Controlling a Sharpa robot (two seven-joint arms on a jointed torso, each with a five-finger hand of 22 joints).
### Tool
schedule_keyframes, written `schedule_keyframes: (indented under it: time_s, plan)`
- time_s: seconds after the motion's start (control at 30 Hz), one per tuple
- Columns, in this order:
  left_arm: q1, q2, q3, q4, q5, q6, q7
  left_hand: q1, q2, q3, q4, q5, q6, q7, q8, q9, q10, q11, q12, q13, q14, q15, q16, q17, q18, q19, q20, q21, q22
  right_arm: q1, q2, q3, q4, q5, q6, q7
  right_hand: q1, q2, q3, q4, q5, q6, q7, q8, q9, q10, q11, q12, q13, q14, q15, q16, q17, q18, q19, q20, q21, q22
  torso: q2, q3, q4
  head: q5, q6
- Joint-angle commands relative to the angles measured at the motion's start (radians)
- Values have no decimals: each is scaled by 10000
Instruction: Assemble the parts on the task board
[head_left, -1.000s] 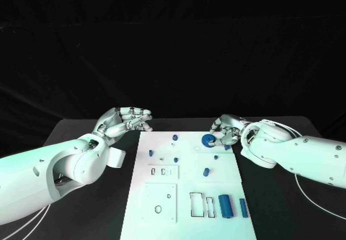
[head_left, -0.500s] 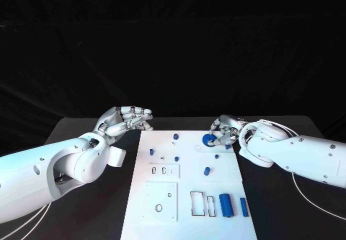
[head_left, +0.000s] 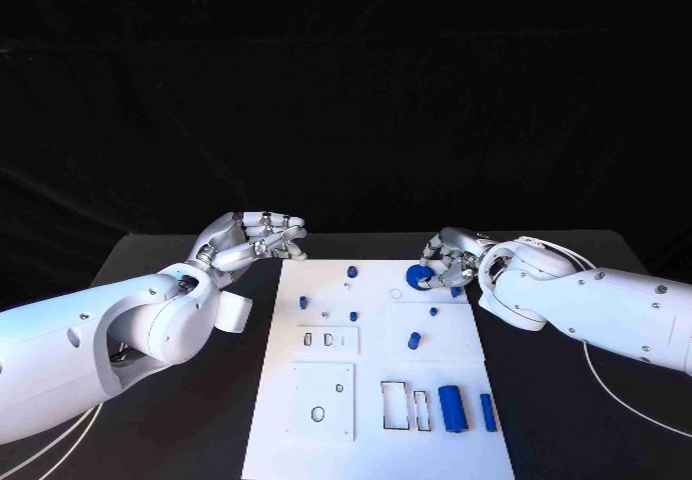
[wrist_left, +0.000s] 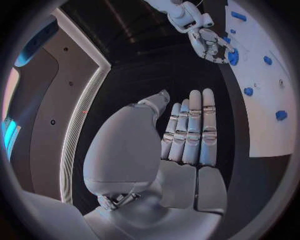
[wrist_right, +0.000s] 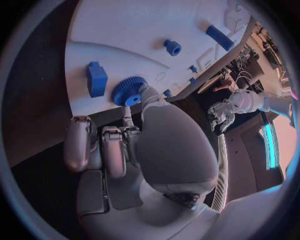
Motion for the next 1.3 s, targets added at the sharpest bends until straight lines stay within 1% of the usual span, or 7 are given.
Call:
schedule_keyframes:
  time_s: [0.03, 0.23, 0.4, 0.73, 0.9, 1.13, 1.3]
  plan:
    - [8, 3, 6, 35, 36, 259, -7, -68, 20, 73, 8, 7, -30, 52, -35, -7, -37, 51, -53, 11, -56, -11, 61, 9, 17, 10, 13, 42, 9, -25, -3, -15, -8, -220, 227, -5, 131, 11, 85, -7, -39, -9, 48, 49, -17, 598, 40, 43, 1979, 951, 88, 51, 2080, -61, 25, 36, 31, 18, 3, 2, 0, -1, -12]
    - [8, -2, 6, 36, 36, 288, -21, -81, 19, 71, 13, 7, -33, 54, -39, -8, -42, 54, -54, 11, -63, -8, 67, 15, 16, 6, 15, 44, 10, -36, 3, -18, 20, -370, 266, 41, 325, -86, 384, -33, -47, 88, 41, 90, -46, 615, 36, 68, 2013, 956, 87, 59, 2111, -68, 36, 38, 59, 75, 2, 2, -1, -16, -29]
    - [8, -2, 6, 33, 36, 303, -24, -81, 19, 71, 13, 7, -33, 54, -39, -8, -42, 54, -54, 11, -63, -8, 67, 15, 16, 6, 15, 44, 10, -51, 6, -20, 80, -478, 92, 138, 551, -170, 1189, -17, -34, 576, -100, 251, -21, 665, -89, 124, 2084, 962, -12, 70, 2149, -77, 61, -36, 104, 172, 4, 3, 3, -21, -28]
    - [8, 5, 6, 18, 36, 314, -24, -81, 19, 71, 13, 7, -33, 54, -39, -8, -42, 54, -54, 11, -63, -8, 67, 15, 16, 6, 15, 44, 10, -62, -91, -19, 395, -632, -1455, 347, -84, -207, 1853, 46, -62, 928, -250, 333, 69, 803, -220, 274, 2263, 985, -126, 95, 2255, -108, 147, -140, 197, 332, 0, 9, -3, -36, 6]
    - [7, 10, 6, -5, 36, 317, -24, -88, 28, 79, 14, 8, -35, 52, -44, -8, -47, 54, -55, 11, -75, -6, 80, 29, 16, 0, 16, 50, 11, -17, -230, -3, 939, -1231, -2032, 228, -124, -268, 1897, 38, -66, 940, -259, 328, 79, 808, -229, 279, 2269, 991, -135, 102, 2284, -120, 177, -151, 232, 380, -10, 2, -3, -32, 12]
    - [6, 55, 6, -54, 36, 333, -21, -88, 28, 79, 14, 8, -35, 52, -44, -8, -47, 54, -55, 11, -75, -6, 80, 29, 16, 0, 16, 50, 11, 39, -42, 15, 1875, -2402, -2069, 280, -153, -303, 1961, 34, -62, 917, -255, 298, 77, 792, -231, 257, 2245, 996, -141, 108, 2309, -126, 193, -160, 249, 406, -5, 12, 3, -59, 1]
    - [5, 91, 5, -77, 36, 350, -22, -85, 31, 85, 10, 8, -37, 51, -47, -8, -51, 54, -55, 11, -81, -7, 88, 37, 17, -3, 16, 54, 12, 14, 439, 11, 1960, -3117, -1950, 115, -160, -321, 1990, 29, -60, 907, -254, 284, 76, 783, -230, 245, 2232, 997, -141, 109, 2312, -126, 194, -162, 249, 408, -1, -3, 10, -84, -2]
